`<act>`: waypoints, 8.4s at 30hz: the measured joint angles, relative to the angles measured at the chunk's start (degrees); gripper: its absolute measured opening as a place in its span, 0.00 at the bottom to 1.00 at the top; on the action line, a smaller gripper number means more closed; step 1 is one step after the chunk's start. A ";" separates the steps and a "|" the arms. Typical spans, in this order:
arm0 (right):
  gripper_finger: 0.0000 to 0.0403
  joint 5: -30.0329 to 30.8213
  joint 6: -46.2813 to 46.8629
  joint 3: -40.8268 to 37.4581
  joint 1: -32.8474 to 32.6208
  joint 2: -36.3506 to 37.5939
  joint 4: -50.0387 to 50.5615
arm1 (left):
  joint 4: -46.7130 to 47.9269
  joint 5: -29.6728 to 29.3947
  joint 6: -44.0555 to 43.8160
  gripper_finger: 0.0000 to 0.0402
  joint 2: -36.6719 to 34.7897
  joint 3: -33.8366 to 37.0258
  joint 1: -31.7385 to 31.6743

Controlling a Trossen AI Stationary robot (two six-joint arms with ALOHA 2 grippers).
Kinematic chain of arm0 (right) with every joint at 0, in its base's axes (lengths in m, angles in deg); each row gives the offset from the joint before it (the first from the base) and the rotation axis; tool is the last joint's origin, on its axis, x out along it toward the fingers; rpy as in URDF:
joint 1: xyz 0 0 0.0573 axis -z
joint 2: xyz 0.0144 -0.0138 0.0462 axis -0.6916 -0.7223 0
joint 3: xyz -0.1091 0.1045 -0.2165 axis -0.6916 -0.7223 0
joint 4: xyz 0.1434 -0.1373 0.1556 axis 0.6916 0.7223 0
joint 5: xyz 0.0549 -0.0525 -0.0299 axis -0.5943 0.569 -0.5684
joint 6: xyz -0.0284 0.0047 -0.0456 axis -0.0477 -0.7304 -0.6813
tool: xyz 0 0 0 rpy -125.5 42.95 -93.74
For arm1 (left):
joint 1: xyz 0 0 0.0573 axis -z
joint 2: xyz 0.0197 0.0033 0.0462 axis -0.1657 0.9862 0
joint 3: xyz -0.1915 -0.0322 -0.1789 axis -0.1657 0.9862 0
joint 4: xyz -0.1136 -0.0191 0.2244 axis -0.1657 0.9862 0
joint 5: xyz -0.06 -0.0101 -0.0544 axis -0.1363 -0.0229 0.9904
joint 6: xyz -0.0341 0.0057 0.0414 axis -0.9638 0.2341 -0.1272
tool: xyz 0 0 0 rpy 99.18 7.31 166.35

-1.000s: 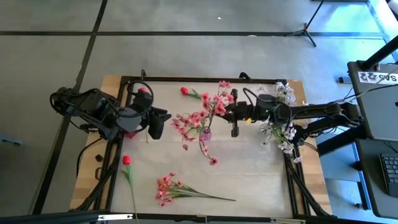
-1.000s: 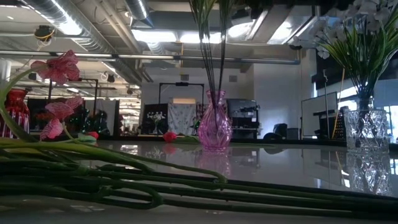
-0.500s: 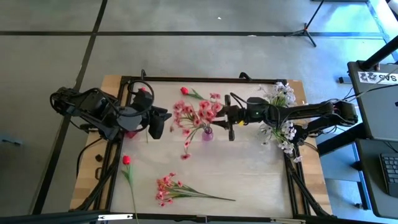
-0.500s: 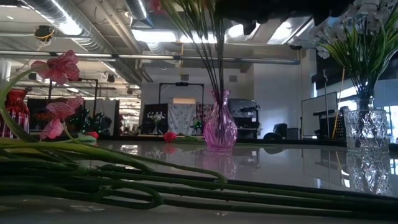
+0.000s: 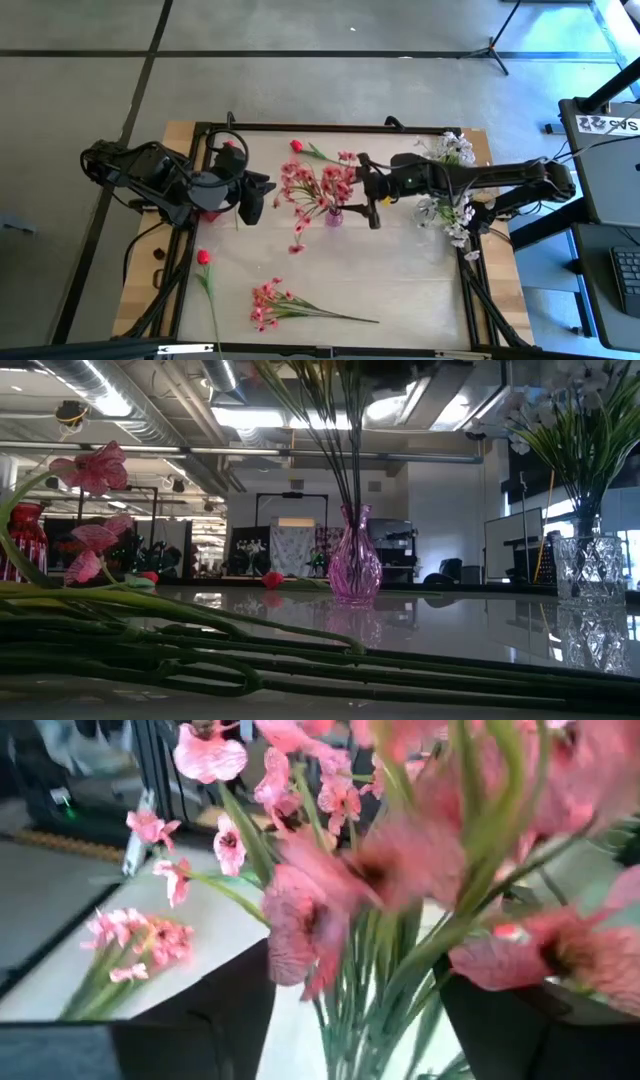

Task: Sort flowers into vase by color
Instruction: Put the right pink flowers in the violet vase, then put the pink flowers into the violet vase

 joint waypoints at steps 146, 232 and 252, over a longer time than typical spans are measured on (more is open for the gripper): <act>0.55 17.44 41.18 27.07 -35.42 -48.11 37.54 | 3.04 -15.56 -8.13 0.32 5.60 0.00 35.75; 0.02 -26.65 -5.31 -15.83 5.24 -3.47 -46.62 | 11.56 -25.66 -0.89 0.32 5.07 0.04 4.67; 0.02 -21.72 -4.43 -17.72 5.24 -7.13 -47.22 | 11.56 -25.51 -2.86 0.32 5.07 0.04 8.44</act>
